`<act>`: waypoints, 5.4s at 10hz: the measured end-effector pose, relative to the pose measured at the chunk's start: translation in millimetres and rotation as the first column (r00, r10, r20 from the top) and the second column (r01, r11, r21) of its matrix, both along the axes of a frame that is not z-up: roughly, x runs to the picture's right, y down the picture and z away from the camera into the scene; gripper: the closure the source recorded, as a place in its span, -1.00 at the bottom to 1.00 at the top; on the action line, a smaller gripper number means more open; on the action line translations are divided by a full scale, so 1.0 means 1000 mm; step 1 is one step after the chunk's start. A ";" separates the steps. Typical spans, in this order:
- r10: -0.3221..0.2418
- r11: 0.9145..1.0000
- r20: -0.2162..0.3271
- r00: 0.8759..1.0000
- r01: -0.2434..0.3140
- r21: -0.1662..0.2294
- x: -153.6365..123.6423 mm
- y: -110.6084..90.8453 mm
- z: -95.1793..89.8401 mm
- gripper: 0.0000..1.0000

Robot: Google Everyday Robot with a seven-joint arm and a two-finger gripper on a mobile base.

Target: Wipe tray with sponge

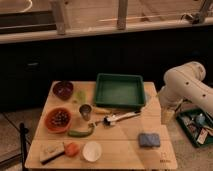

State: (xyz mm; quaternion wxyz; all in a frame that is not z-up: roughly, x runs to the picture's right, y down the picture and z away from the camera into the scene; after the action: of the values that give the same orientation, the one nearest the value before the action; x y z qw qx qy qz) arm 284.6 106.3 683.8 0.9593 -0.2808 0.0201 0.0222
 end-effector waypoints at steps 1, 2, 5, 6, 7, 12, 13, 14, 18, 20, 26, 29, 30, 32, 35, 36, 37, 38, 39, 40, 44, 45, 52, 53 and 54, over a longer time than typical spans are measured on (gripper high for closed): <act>0.000 1.000 -0.001 1.000 0.000 -0.002 0.000 0.001 0.000 -0.60; -0.004 1.000 -0.003 1.000 0.004 -0.009 -0.002 0.010 0.000 -0.60; -0.009 1.000 -0.012 1.000 0.009 -0.024 -0.004 0.040 -0.008 -0.60; -0.012 1.000 -0.012 1.000 0.012 -0.029 -0.007 0.044 -0.006 -0.60; -0.016 0.999 -0.011 1.000 0.016 -0.033 -0.009 0.047 -0.004 -0.60; -0.027 0.998 -0.008 1.000 0.026 -0.056 -0.020 0.090 0.001 -0.60; -0.030 0.998 -0.004 1.000 0.030 -0.062 -0.021 0.094 0.004 -0.60; -0.032 0.997 -0.002 0.999 0.032 -0.067 -0.021 0.101 0.009 -0.60; -0.059 0.994 0.017 0.998 0.060 -0.090 -0.030 0.132 0.027 -0.60; -0.070 0.992 0.032 0.997 0.073 -0.100 -0.033 0.140 0.031 -0.60; -0.097 0.987 0.078 0.992 0.106 -0.122 -0.039 0.168 0.048 -0.60; -0.115 0.984 0.100 0.988 0.127 -0.127 -0.042 0.175 0.053 -0.60; -0.123 0.982 0.110 0.986 0.137 -0.128 -0.044 0.177 0.054 -0.60; -0.133 0.980 0.120 0.984 0.149 -0.131 -0.045 0.180 0.055 -0.60; -0.135 0.979 0.144 0.980 0.155 -0.134 -0.046 0.185 0.061 -0.53; -0.135 0.979 0.149 0.980 0.155 -0.135 -0.046 0.186 0.061 -0.47; -0.135 0.978 0.153 0.979 0.156 -0.135 -0.047 0.187 0.062 -0.46; -0.135 0.978 0.161 0.978 0.158 -0.137 -0.048 0.188 0.064 -0.46; -0.135 0.978 0.166 0.977 0.158 -0.138 -0.048 0.189 0.065 -0.46; -0.133 0.978 0.168 0.977 0.157 -0.140 -0.048 0.190 0.066 -0.46; -0.124 0.978 0.178 0.976 0.150 -0.142 -0.051 0.193 0.072 -0.34; -0.123 0.978 0.180 0.976 0.150 -0.144 -0.051 0.194 0.072 -0.34; -0.116 0.976 0.195 0.974 0.148 -0.160 -0.054 0.200 0.078 -0.12; -0.116 0.976 0.195 0.974 0.149 -0.161 -0.054 0.201 0.077 -0.09; -0.115 0.975 0.196 0.974 0.149 -0.164 -0.054 0.202 0.077 0.12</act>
State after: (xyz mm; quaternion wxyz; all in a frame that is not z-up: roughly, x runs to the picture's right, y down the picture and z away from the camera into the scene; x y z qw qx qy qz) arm 230.3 308.2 760.7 0.9275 -0.3641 -0.0488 -0.0700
